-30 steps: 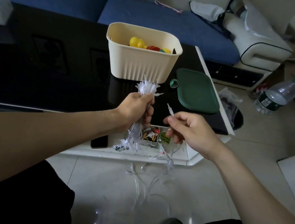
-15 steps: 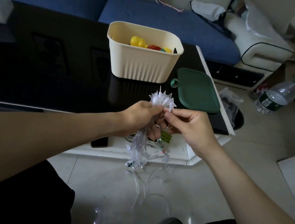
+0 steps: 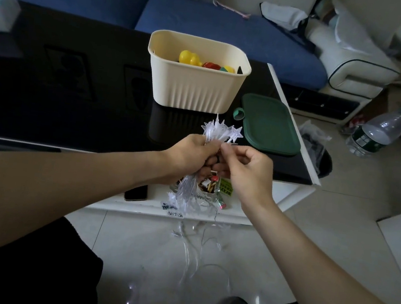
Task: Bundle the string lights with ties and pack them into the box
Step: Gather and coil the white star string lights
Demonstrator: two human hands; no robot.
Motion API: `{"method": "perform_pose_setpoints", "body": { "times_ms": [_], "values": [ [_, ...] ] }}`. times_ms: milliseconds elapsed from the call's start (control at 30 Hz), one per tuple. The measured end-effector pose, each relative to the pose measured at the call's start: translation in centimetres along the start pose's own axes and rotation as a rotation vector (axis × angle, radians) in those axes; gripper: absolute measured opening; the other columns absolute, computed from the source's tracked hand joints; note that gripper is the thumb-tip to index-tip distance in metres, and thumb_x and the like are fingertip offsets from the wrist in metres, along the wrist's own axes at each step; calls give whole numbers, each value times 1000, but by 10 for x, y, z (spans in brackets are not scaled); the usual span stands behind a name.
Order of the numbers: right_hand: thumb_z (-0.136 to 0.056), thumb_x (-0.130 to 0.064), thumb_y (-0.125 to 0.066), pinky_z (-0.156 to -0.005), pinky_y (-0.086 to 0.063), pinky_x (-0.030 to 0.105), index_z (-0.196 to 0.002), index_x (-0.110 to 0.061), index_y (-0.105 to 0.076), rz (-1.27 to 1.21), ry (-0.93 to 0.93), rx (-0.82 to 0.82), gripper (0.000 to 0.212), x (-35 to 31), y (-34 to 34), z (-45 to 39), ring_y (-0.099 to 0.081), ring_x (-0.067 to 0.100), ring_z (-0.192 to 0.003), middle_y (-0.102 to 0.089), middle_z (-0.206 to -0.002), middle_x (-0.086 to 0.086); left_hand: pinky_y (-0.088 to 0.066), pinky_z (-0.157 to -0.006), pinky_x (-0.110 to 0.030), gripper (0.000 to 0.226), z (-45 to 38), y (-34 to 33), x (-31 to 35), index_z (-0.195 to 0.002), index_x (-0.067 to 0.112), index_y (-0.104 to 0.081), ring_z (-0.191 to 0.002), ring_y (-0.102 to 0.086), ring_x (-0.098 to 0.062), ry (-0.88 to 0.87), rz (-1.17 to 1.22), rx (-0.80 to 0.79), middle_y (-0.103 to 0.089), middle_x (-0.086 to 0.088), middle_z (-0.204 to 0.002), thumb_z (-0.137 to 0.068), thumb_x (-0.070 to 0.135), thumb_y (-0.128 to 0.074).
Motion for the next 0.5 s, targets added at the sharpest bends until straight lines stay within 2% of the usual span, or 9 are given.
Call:
{"method": "perform_pose_setpoints", "body": {
  "times_ms": [100, 233, 400, 500],
  "values": [
    [-93, -16, -71, -60, -57, 27, -93, -6, -72, -64, -53, -23, 10, -1, -2, 1, -72, 16, -63, -75, -71, 6, -41, -49, -31, 42, 0, 7, 3, -68, 8, -46, -44, -44, -15, -62, -128, 25, -46, -5, -55, -105, 27, -44],
    [-91, -19, -73, -55, -55, 25, -89, -6, -69, -203, -148, -30, 14, 1, -5, 5, -70, 16, -60, -72, -67, 1, -47, -49, -31, 40, 4, 11, 14, -69, 8, -51, -46, -51, -16, -183, -314, 17, -53, -5, -54, -105, 25, -44],
    [-91, -26, -74, -58, -53, 27, -80, -12, -71, -263, -225, -57, 18, 5, -9, 8, -66, 13, -59, -68, -67, 0, -48, -53, -38, 34, 8, 10, 22, -75, 7, -52, -50, -51, -19, -226, -339, 11, -53, -10, -61, -105, 21, -44],
    [-89, -31, -74, -63, -51, 27, -76, -16, -69, -384, -402, -158, 21, 10, -17, 11, -64, 11, -59, -64, -67, -1, -48, -54, -39, 30, 11, 9, 24, -75, 11, -51, -52, -51, -20, -247, -331, 3, -54, -10, -62, -103, 19, -47]
  ]
}}
Point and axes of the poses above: each hand's wrist, its own z-axis away from the middle knuckle, its own y-axis out of the back of the hand, x = y × z, the point moved 7 cm from there along -z, towards the middle knuckle
